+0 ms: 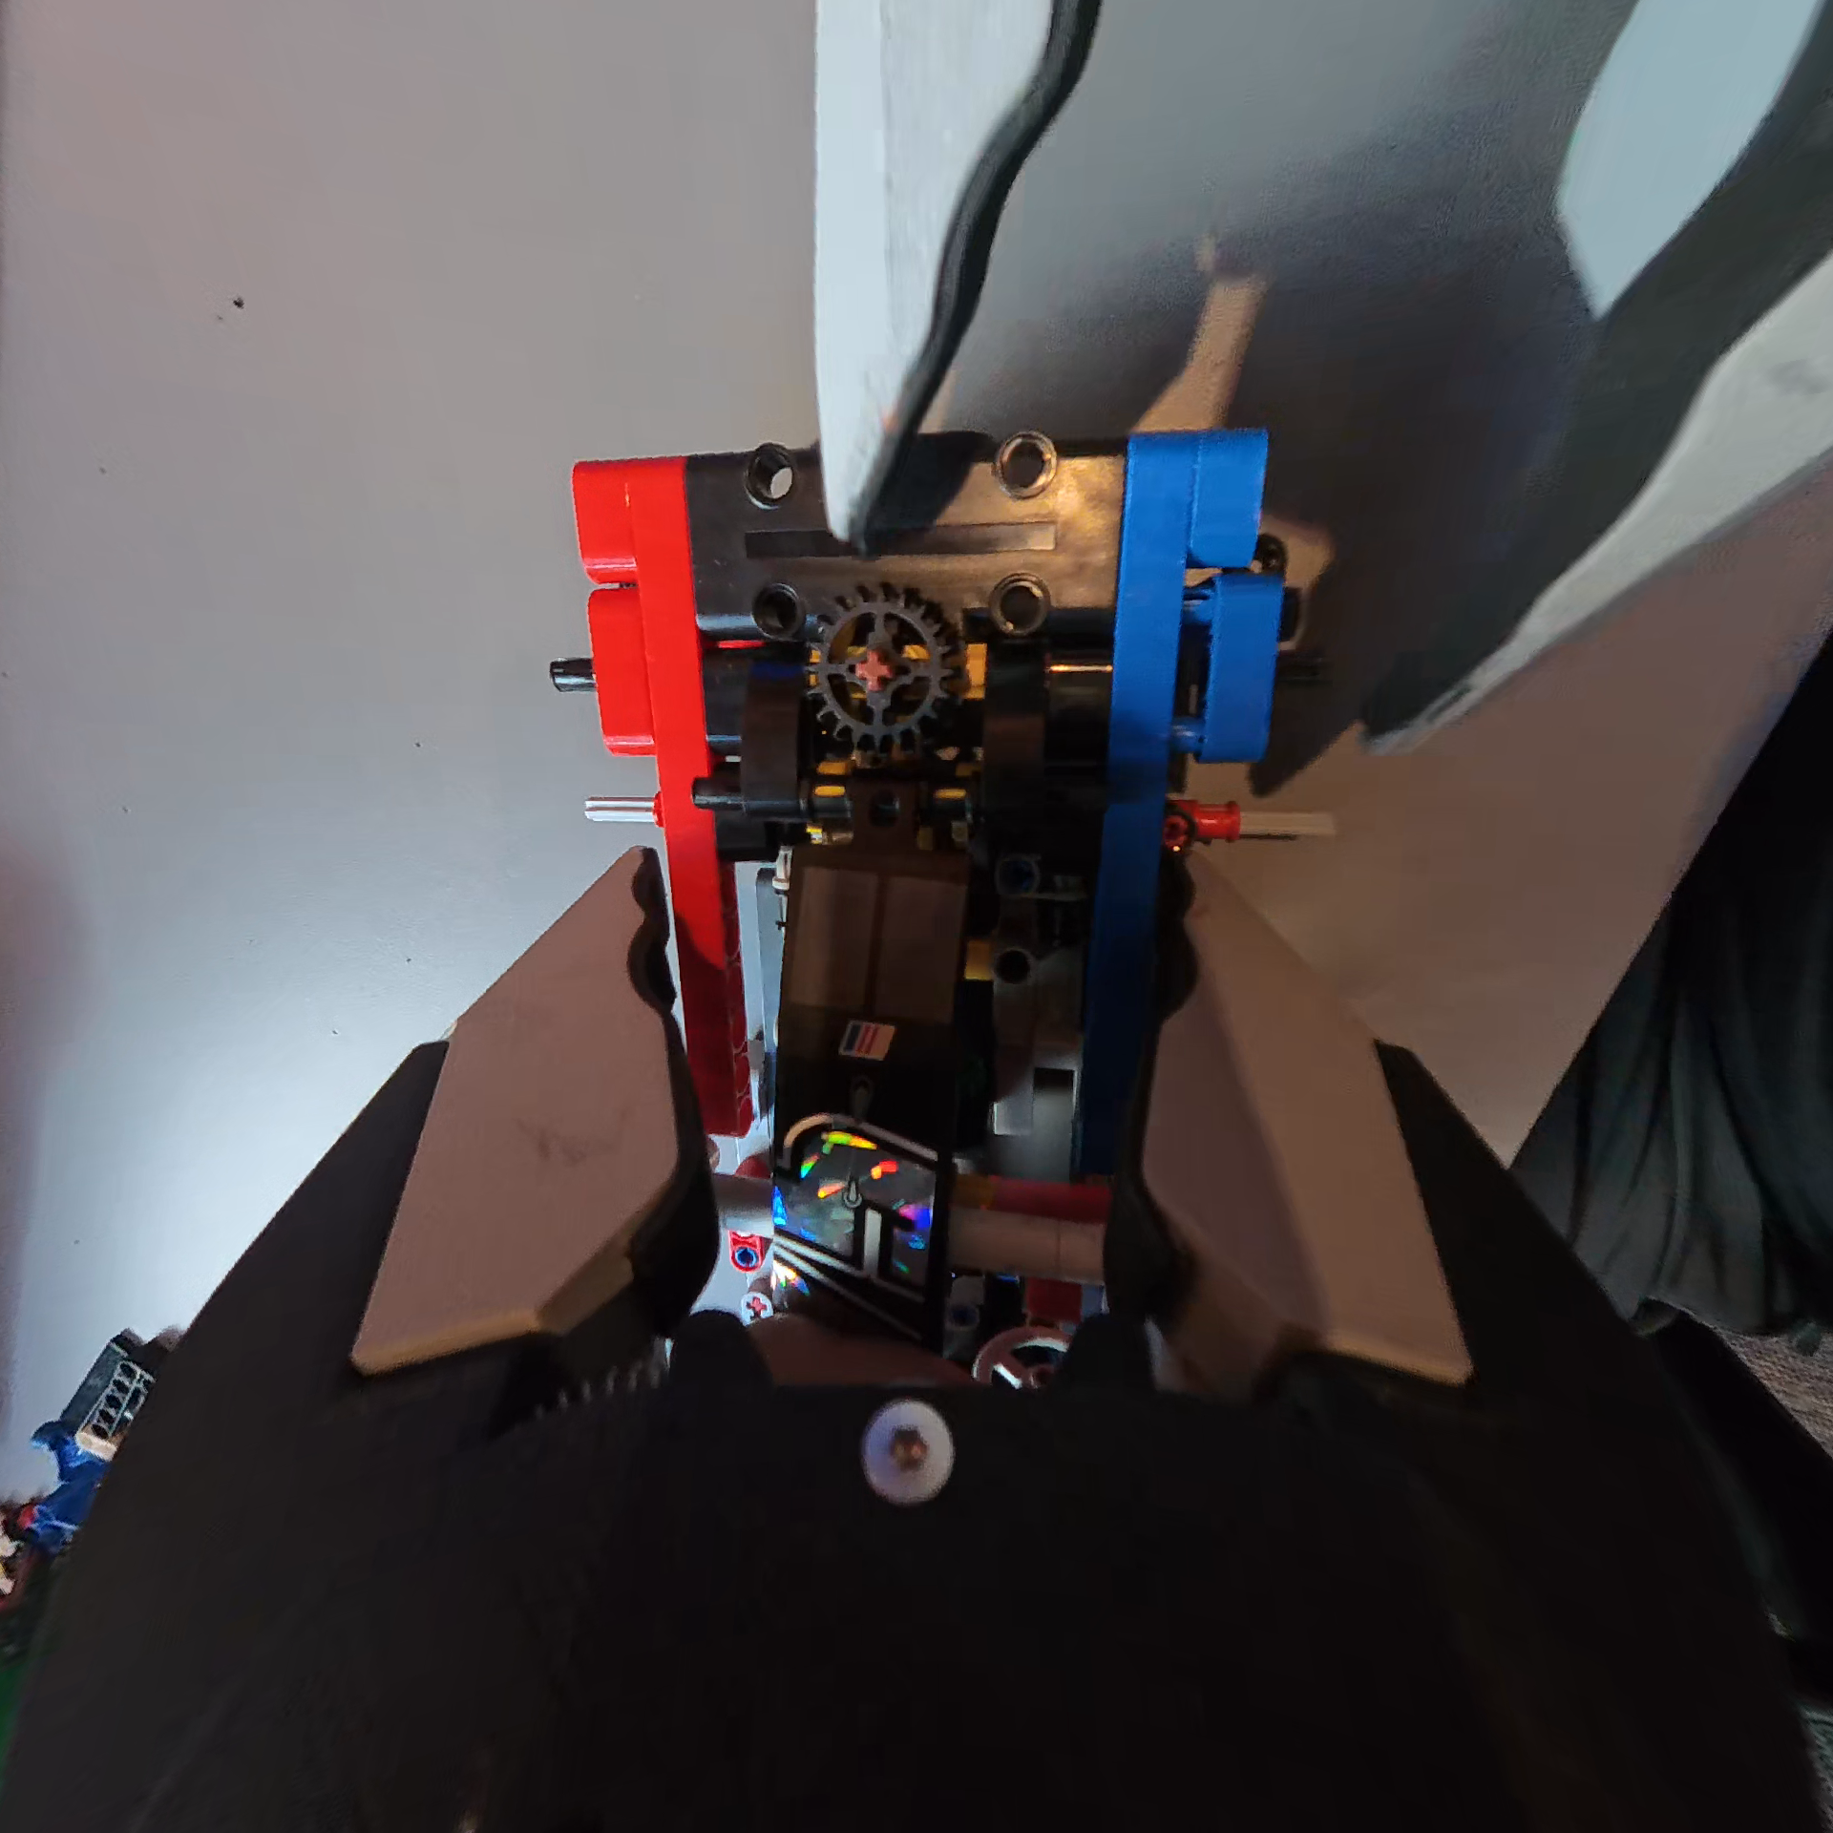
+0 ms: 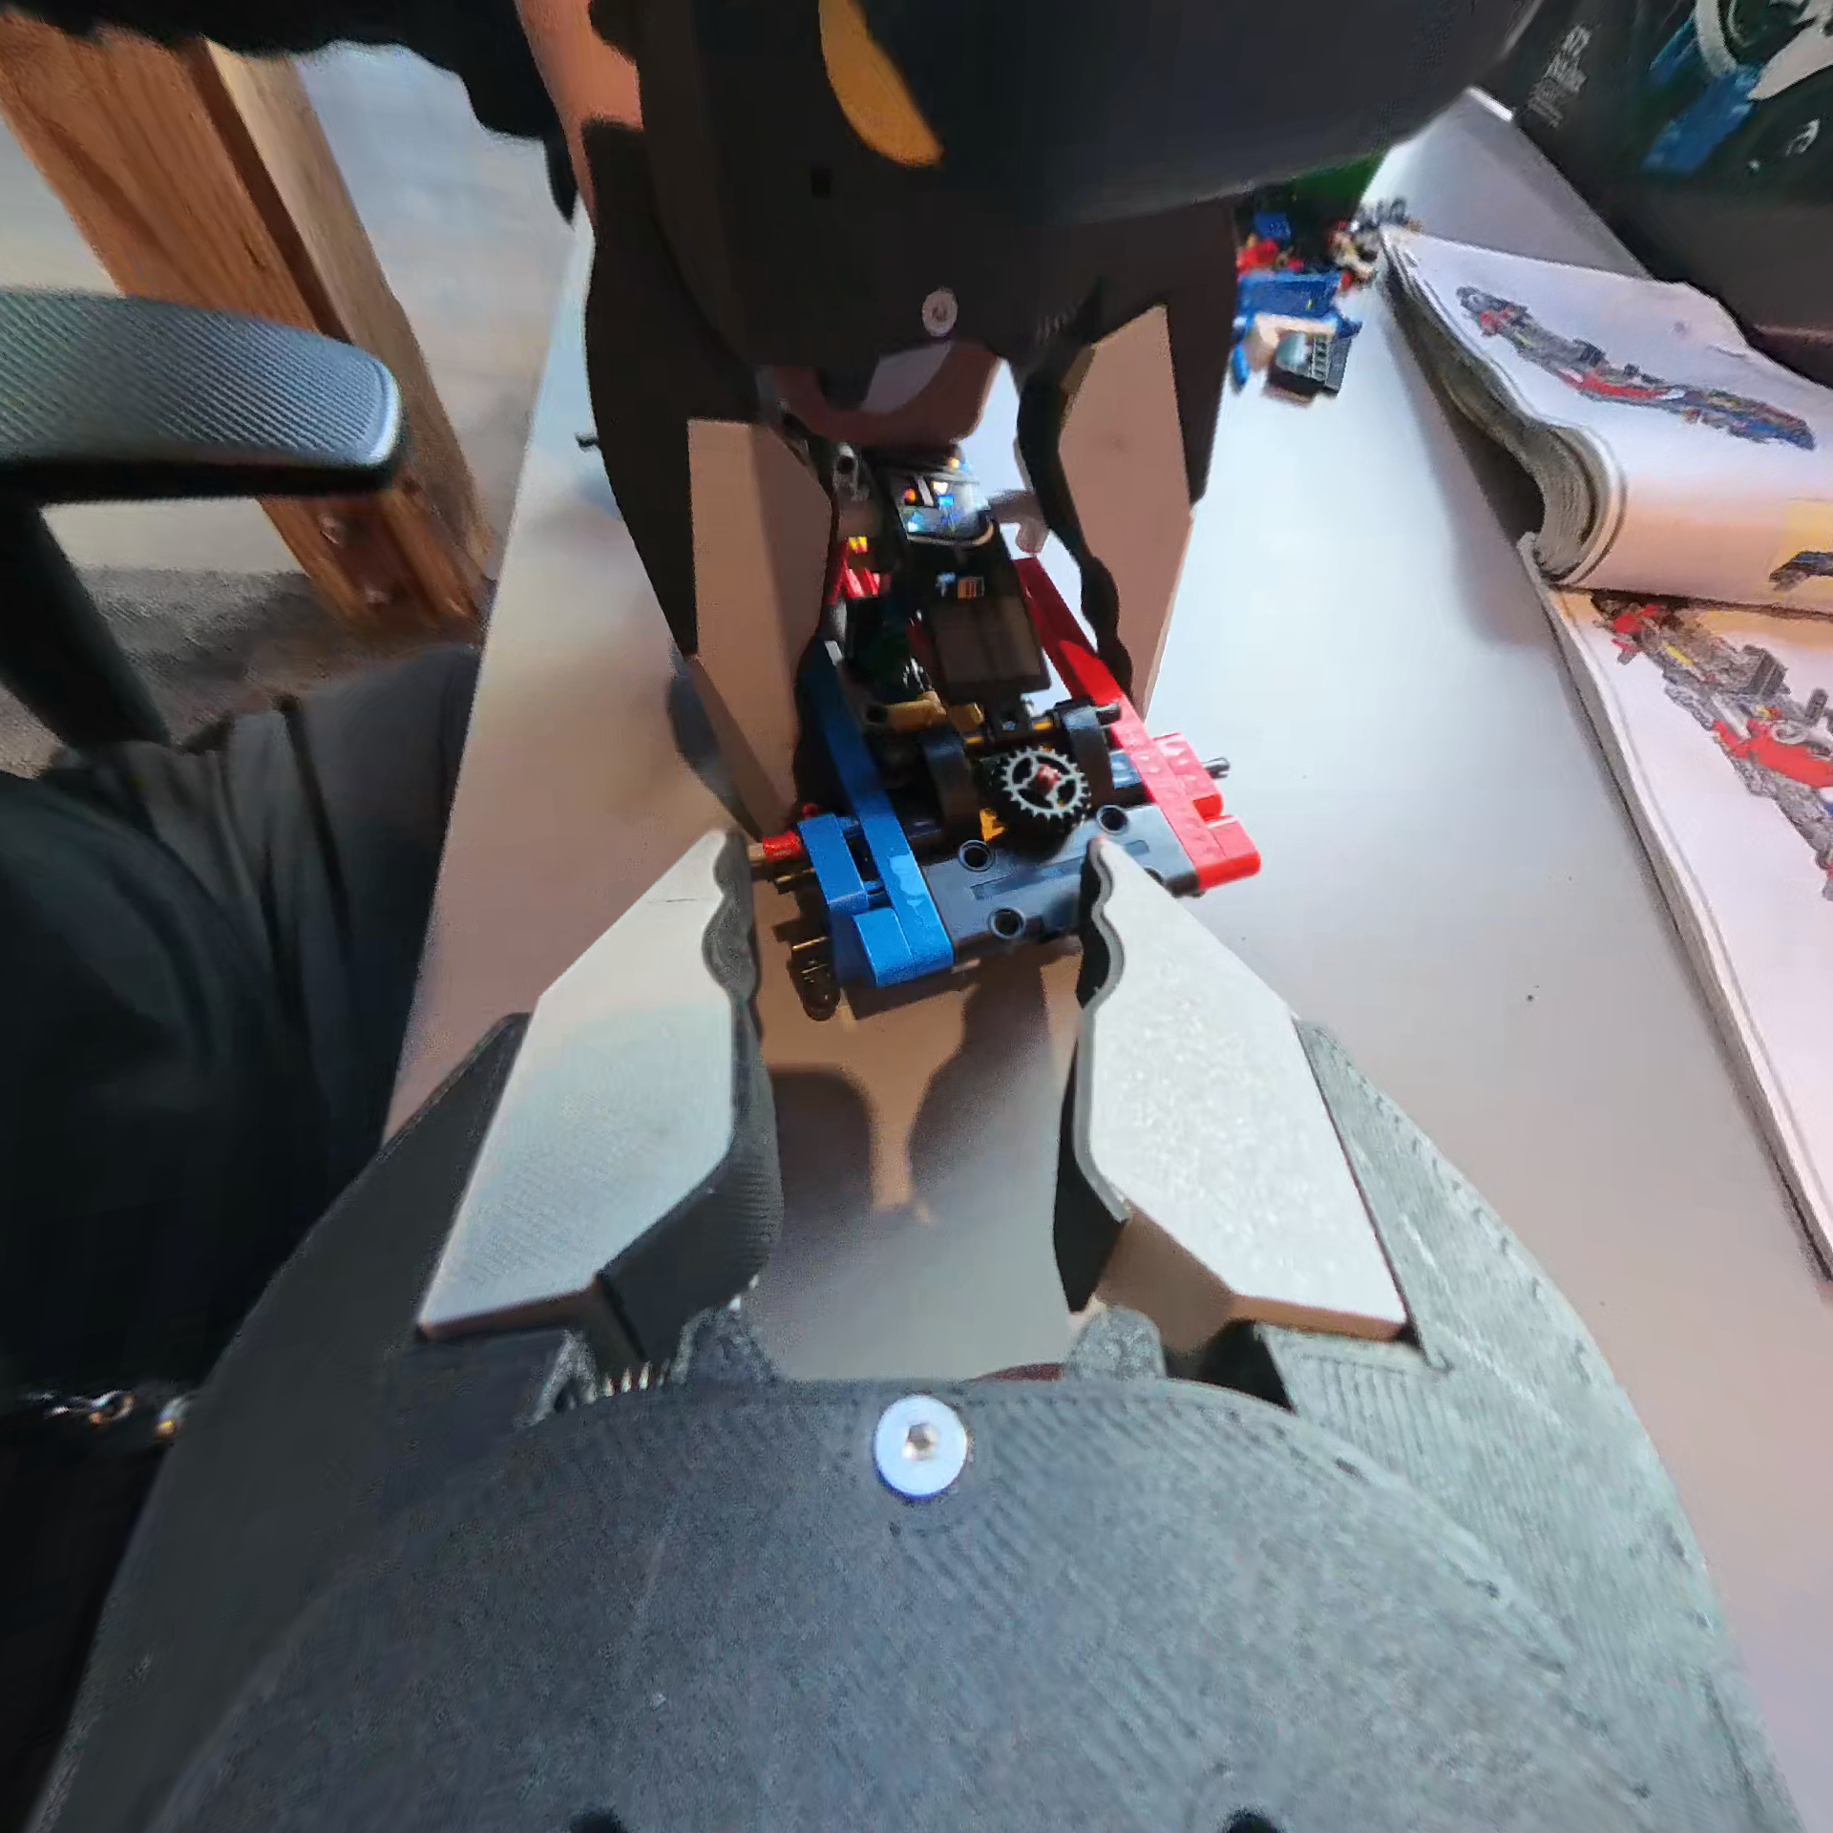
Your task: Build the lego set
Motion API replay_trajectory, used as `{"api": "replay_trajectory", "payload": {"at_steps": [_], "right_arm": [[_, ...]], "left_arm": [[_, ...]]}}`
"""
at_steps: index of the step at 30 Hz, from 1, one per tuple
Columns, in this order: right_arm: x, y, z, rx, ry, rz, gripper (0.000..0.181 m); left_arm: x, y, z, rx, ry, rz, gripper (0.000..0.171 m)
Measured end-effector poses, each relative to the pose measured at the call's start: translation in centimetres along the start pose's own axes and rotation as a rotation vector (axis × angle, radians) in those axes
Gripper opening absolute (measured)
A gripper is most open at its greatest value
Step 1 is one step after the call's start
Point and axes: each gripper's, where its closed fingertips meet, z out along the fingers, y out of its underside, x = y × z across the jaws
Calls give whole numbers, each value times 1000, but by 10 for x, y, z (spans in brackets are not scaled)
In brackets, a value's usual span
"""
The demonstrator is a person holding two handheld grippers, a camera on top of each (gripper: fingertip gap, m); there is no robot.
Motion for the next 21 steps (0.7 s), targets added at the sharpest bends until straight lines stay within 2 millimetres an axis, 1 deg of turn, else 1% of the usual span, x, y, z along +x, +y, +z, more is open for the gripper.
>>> {"api": "replay_trajectory", "payload": {"at_steps": [2,4,7,10,12,14,16,17,19,21], "right_arm": [[2,1,4,4,28,-4,58],[-1,0,4,7,20,-4,57],[-7,1,2,10,1,5,68],[-1,3,1,8,45,-12,60],[-1,4,2,2,49,-20,61],[-4,5,1,-9,35,-30,68],[-5,5,-1,5,30,-17,66],[-3,5,-1,15,40,-11,65],[2,5,-1,24,60,7,57],[3,5,-2,18,68,-9,56]], "left_arm": [[2,-1,0,5,1,18,96],[3,-1,0,1,5,17,95],[3,-1,0,-3,4,6,96],[4,-3,0,3,4,17,95],[5,-3,0,-1,8,16,95],[5,-4,1,-7,7,6,95],[5,-4,1,-5,5,6,95],[5,-4,1,-5,5,6,95],[7,-5,1,-2,11,17,95],[8,-7,1,-6,13,19,94]]}}
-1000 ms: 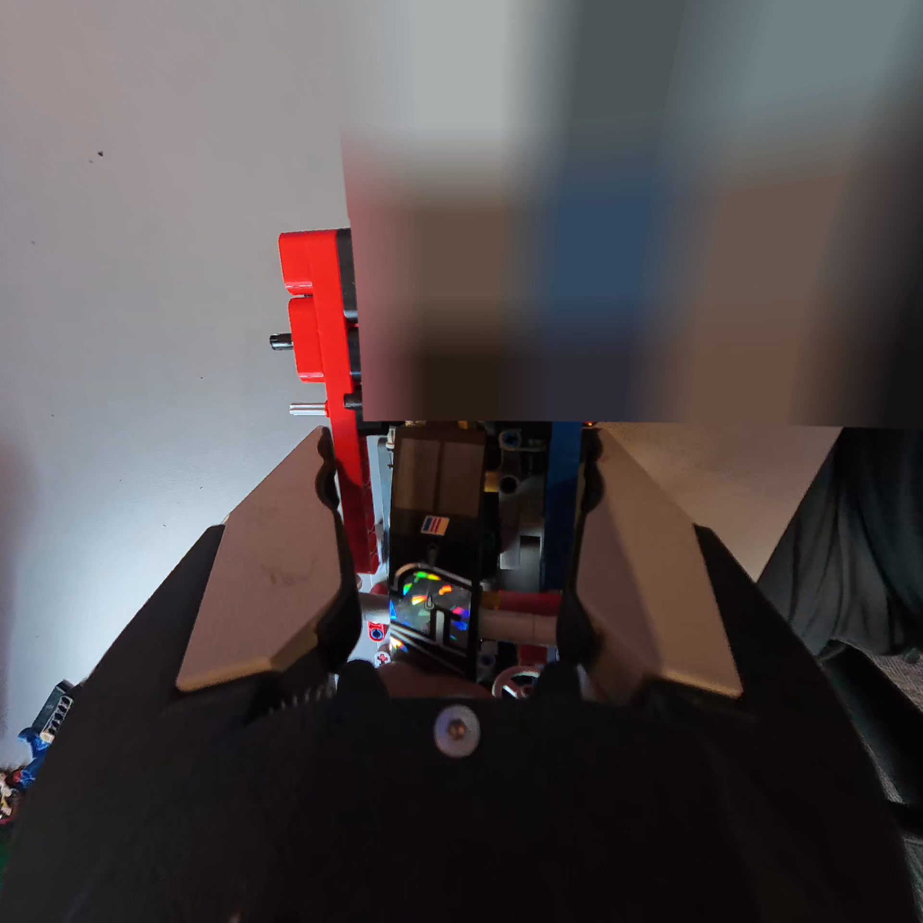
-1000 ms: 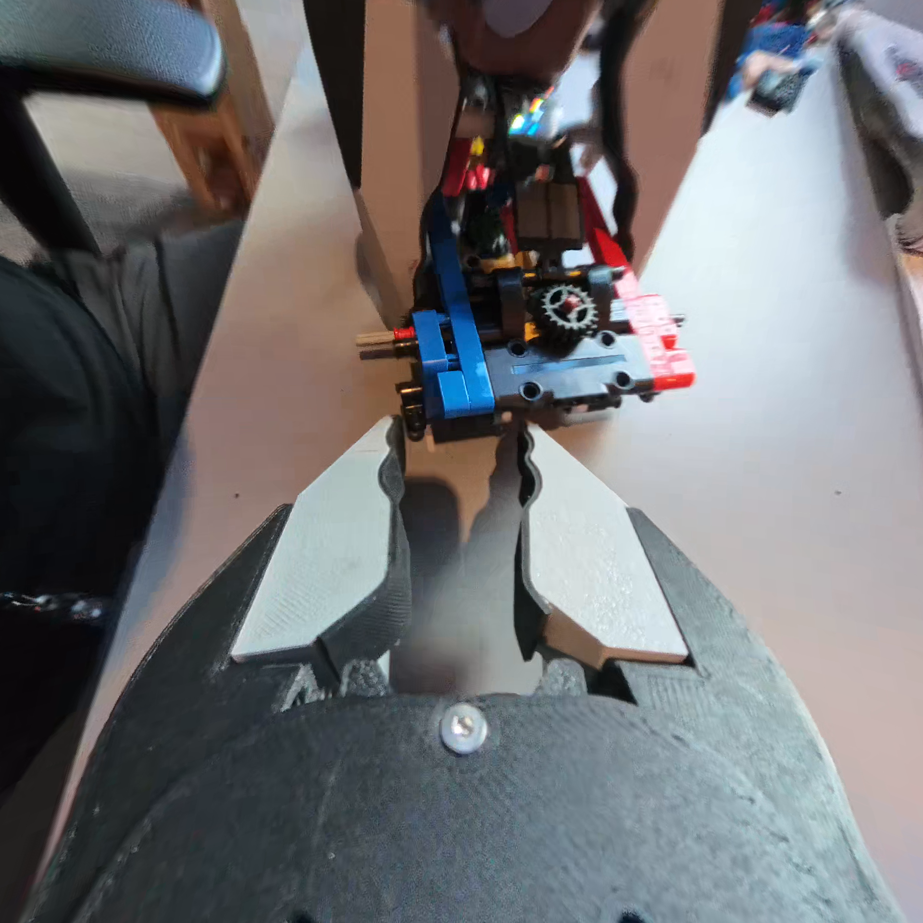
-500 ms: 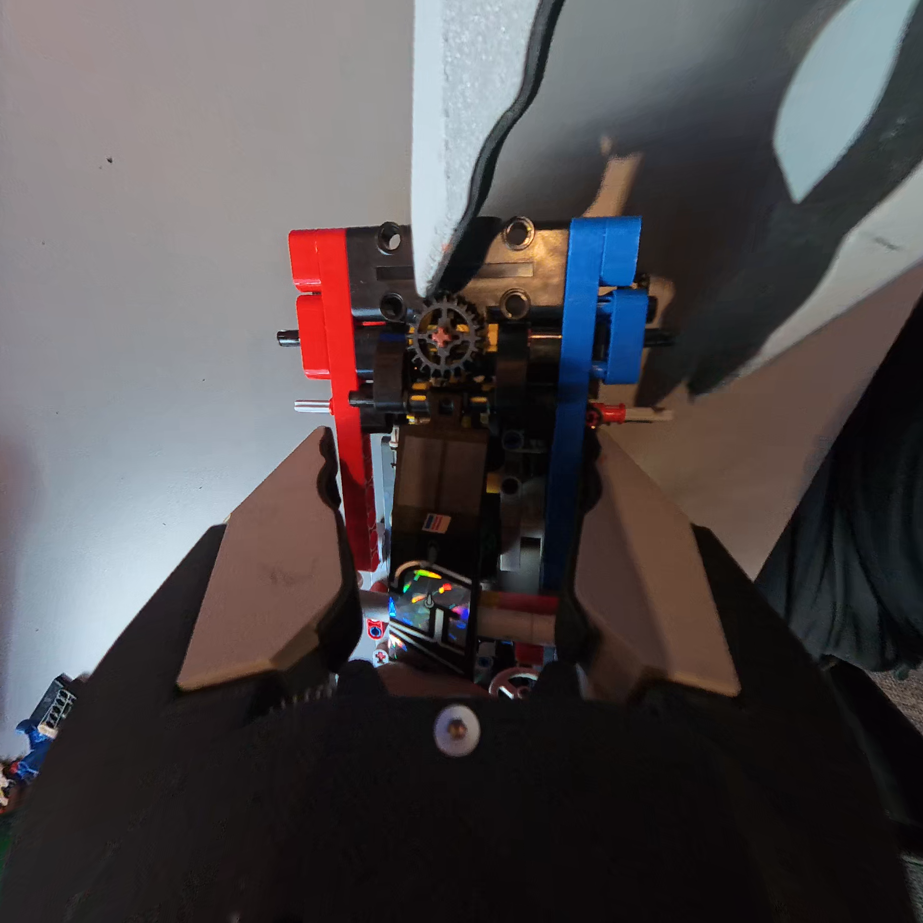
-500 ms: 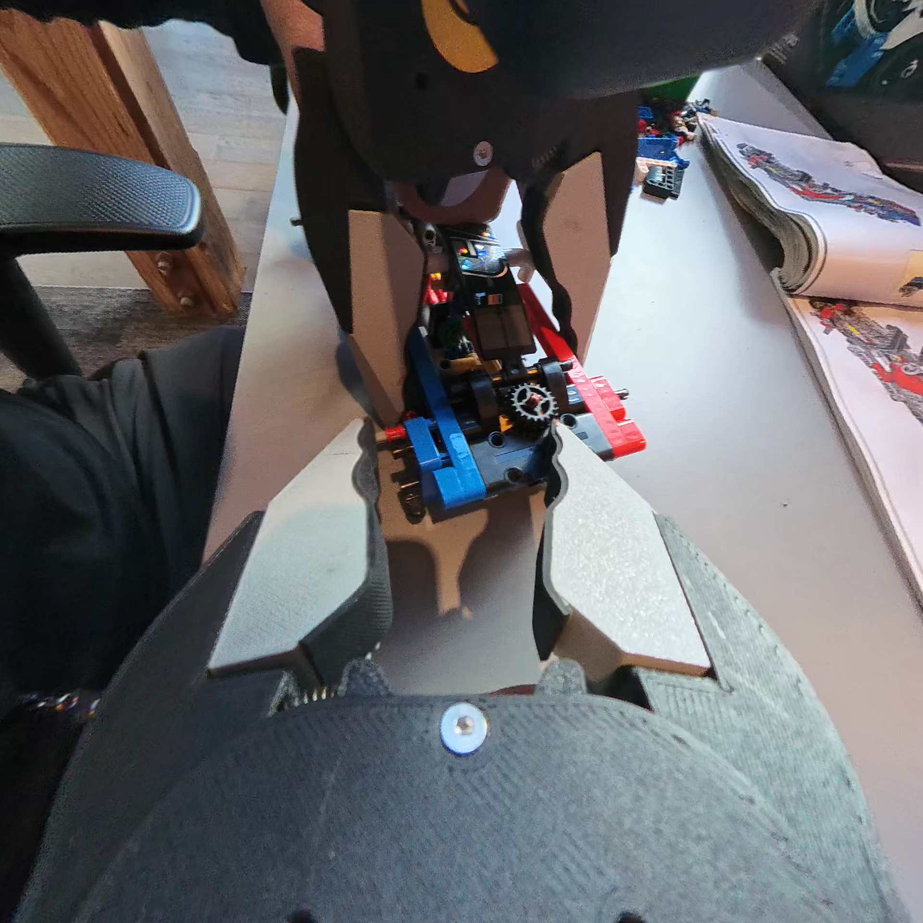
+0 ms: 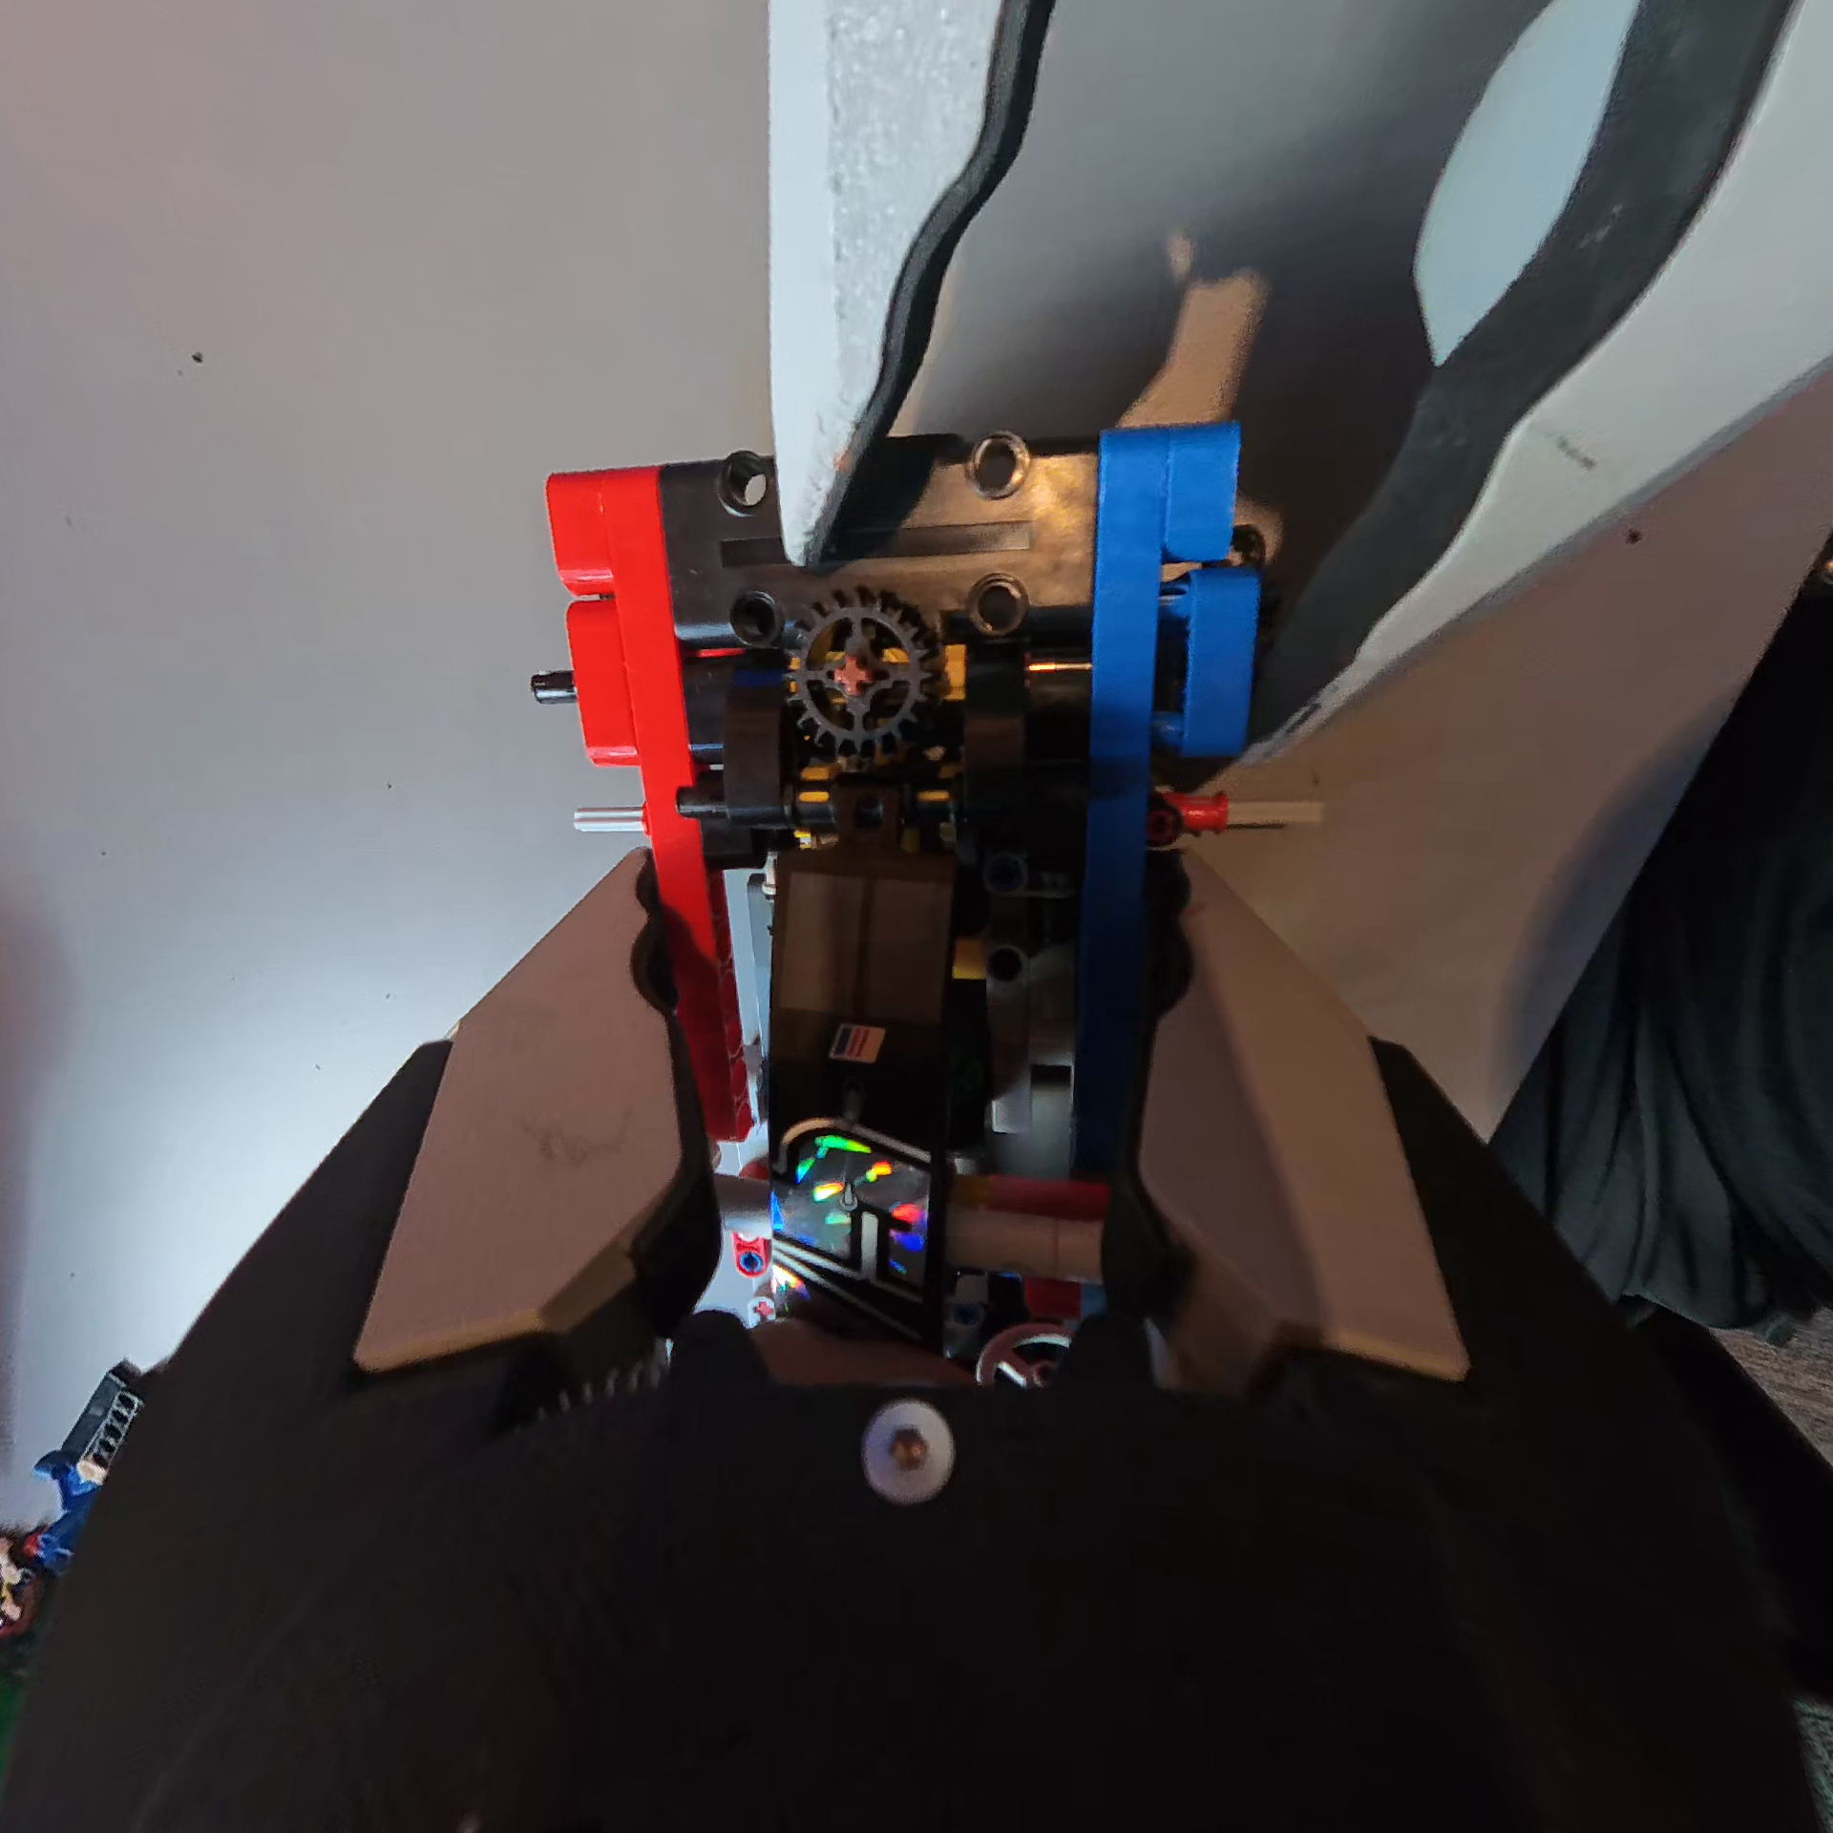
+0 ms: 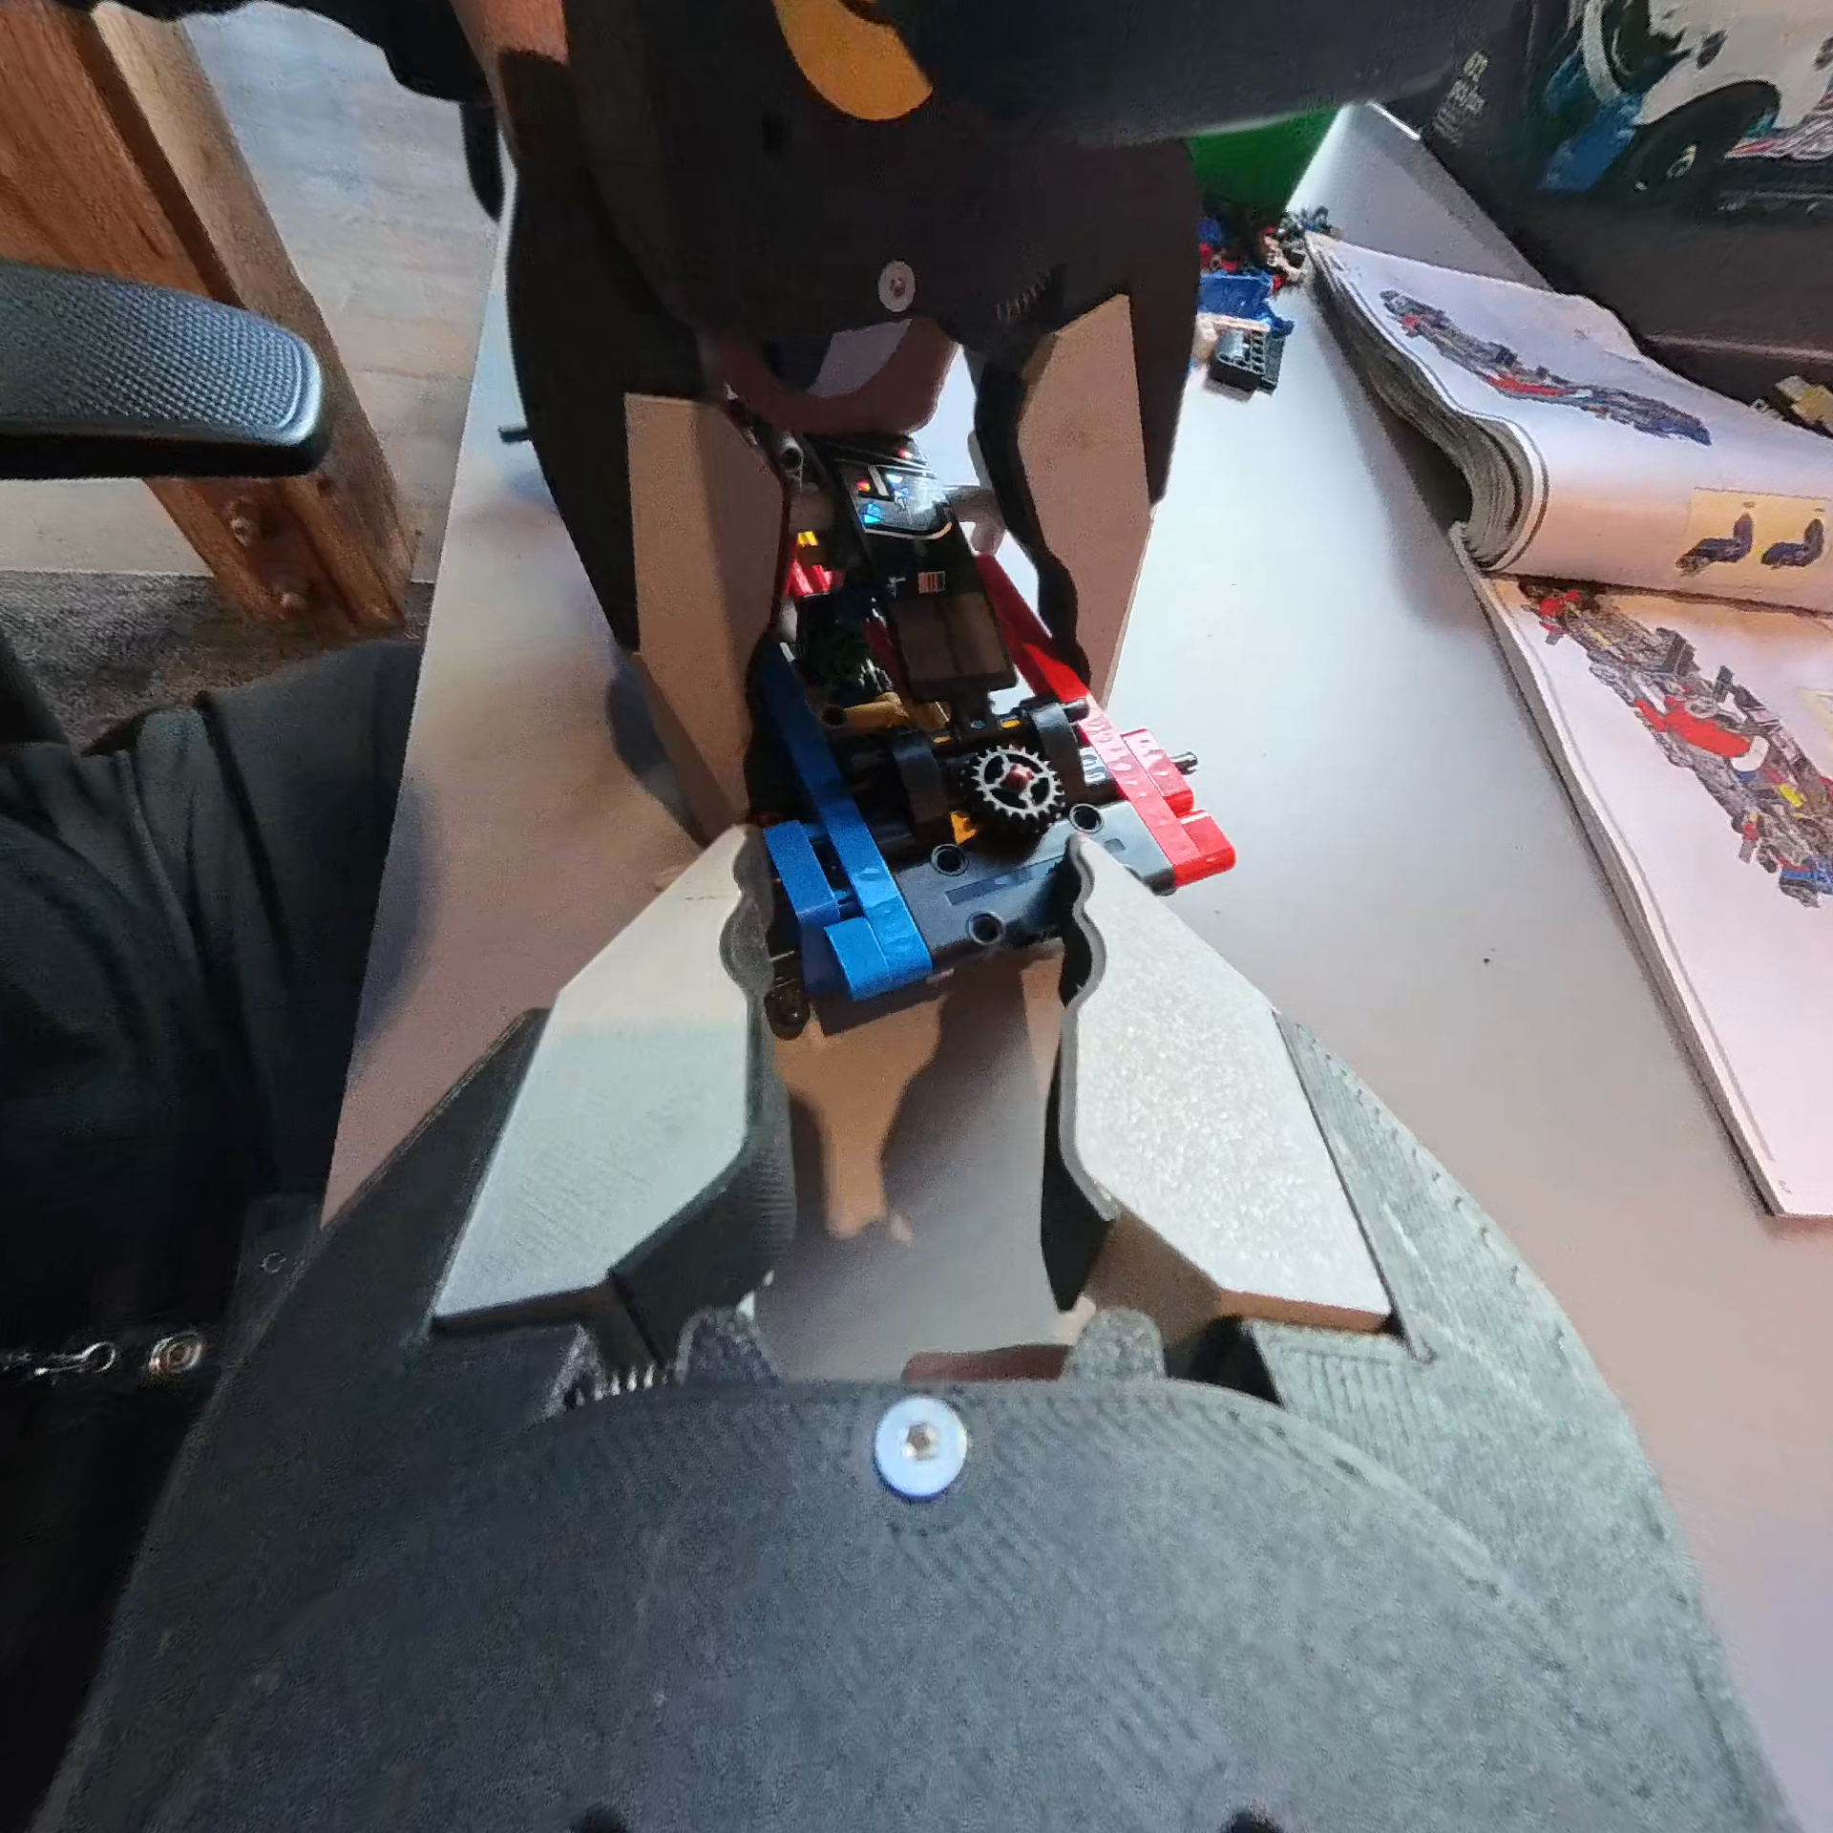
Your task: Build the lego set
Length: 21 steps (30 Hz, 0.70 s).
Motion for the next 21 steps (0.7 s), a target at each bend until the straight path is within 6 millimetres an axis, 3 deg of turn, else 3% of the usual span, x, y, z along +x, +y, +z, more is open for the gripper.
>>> {"api": "replay_trajectory", "payload": {"at_steps": [13,14,18,20,21], "right_arm": [[-4,2,-2,-56,-16,-135,45],[-5,2,-2,-43,-24,-160,27],[-12,-3,-10,-9,-96,-151,17],[9,-5,-19,7,-53,-27,56],[16,-6,-27,19,-58,15,64]], "left_arm": [[4,-1,0,-13,0,-1,94],[2,0,0,-12,-1,-19,95],[4,-4,1,4,4,8,94],[6,-6,1,2,8,26,94],[5,-7,1,2,10,28,94]]}}
